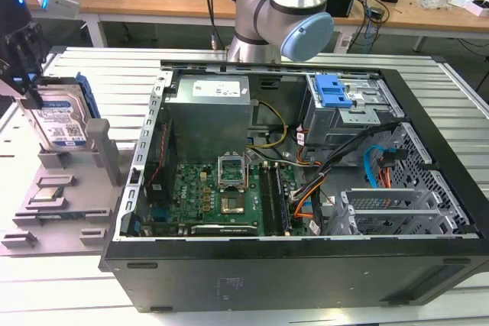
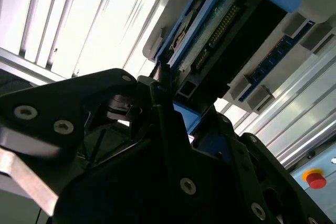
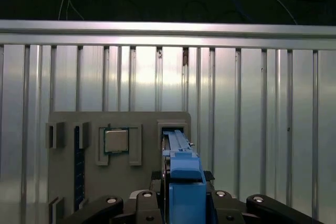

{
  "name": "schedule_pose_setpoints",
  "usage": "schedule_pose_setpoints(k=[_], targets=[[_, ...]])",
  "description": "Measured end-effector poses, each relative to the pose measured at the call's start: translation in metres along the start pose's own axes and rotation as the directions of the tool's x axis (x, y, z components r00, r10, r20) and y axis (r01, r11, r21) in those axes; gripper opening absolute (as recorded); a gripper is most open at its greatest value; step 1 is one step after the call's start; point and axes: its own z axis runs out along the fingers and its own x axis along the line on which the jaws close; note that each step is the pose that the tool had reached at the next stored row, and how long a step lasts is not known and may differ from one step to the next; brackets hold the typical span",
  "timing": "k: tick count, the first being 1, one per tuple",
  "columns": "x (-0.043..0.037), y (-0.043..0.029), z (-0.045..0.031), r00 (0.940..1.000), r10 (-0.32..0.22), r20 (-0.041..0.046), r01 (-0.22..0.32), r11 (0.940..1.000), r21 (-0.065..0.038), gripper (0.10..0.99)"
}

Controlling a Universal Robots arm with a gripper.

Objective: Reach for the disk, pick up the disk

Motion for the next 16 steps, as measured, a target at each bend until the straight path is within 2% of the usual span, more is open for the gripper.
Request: schedule_pose_setpoints(k=[4, 8, 10, 16], targets=[[0.0, 0.0004, -0.0132, 1.0, 0.0, 0.0, 0.0, 1.0, 0.0, 0.369], [0.0, 0.0007, -0.0223, 1.0, 0.0, 0.0, 0.0, 1.0, 0.0, 0.369], [0.0, 0.001, -0.0311, 1.0, 0.0, 0.0001, 0.0, 1.0, 0.0, 0.369], [0.0, 0.0015, -0.0458, 1.0, 0.0, 0.0, 0.0, 1.0, 0.0, 0.369]])
